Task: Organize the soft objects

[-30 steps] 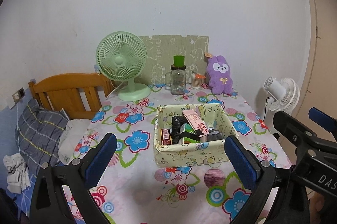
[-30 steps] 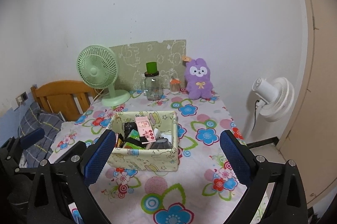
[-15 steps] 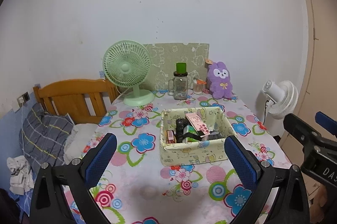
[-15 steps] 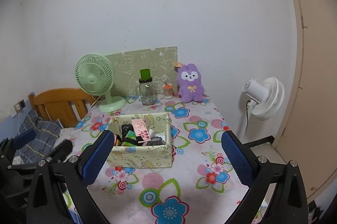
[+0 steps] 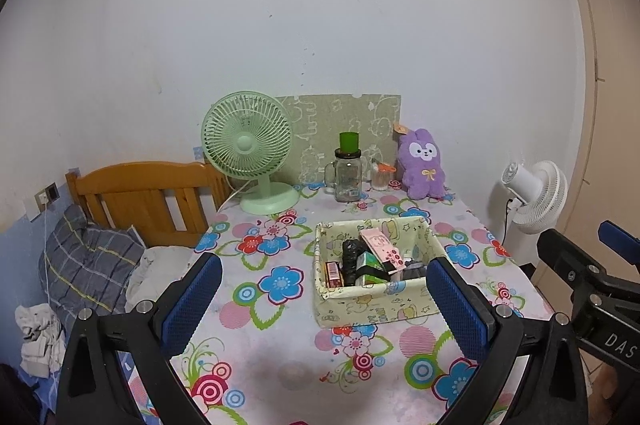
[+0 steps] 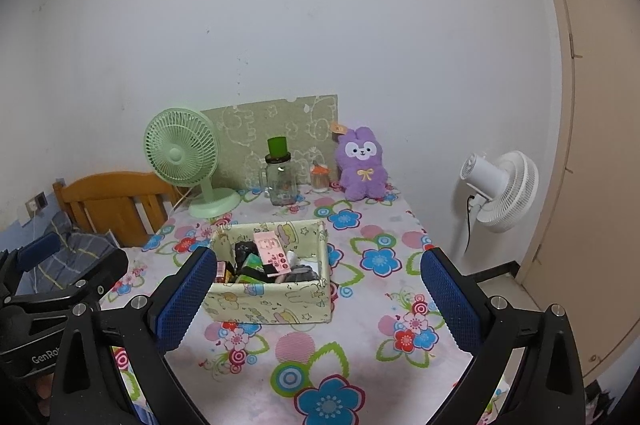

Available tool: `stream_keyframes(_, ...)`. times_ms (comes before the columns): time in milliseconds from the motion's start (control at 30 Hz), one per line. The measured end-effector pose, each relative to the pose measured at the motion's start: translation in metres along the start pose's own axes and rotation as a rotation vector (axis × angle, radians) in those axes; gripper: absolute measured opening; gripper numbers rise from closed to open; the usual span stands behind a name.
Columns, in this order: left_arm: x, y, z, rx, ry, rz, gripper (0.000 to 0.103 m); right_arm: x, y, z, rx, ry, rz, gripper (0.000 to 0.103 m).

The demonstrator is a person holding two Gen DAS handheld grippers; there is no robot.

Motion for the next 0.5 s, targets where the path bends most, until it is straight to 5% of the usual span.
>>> stream_keyframes(500, -0.0018, 0.0011, 0.0043, 0.014, 0.011, 0.033, 0.103, -0.0027, 0.0012, -0.0033, -0.004, 0.044, 0.001, 0.103)
Point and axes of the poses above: each gripper's, at about its wrist camera, not at the fingertips, and z roughly against the way its jaws point, x to its right, y to its top, the point moved 9 cm from there along -z, roughly the way its jaws point, and after that the axes turned 12 degrees about z, right-handed, at the moved point
